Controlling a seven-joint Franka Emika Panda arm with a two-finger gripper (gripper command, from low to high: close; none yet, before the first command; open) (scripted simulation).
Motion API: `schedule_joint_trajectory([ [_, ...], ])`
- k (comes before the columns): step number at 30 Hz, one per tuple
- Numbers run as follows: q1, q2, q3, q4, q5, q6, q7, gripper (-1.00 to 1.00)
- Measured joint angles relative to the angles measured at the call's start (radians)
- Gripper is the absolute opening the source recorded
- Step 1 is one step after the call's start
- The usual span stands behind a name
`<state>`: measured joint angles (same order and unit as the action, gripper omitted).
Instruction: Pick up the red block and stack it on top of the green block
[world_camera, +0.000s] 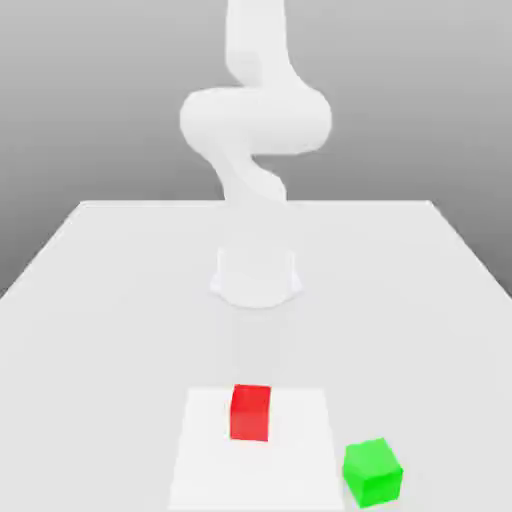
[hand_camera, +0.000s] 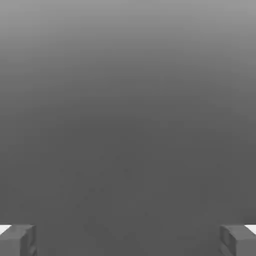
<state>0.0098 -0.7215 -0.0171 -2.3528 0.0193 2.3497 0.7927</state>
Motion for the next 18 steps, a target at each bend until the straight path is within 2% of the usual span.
schedule_joint_trajectory([
  [12,0.034,0.451,-0.032,-0.284,0.066,0.277,-0.011,0.0],
  [18,0.016,0.674,-0.024,-0.429,0.002,0.42,0.054,0.0],
])
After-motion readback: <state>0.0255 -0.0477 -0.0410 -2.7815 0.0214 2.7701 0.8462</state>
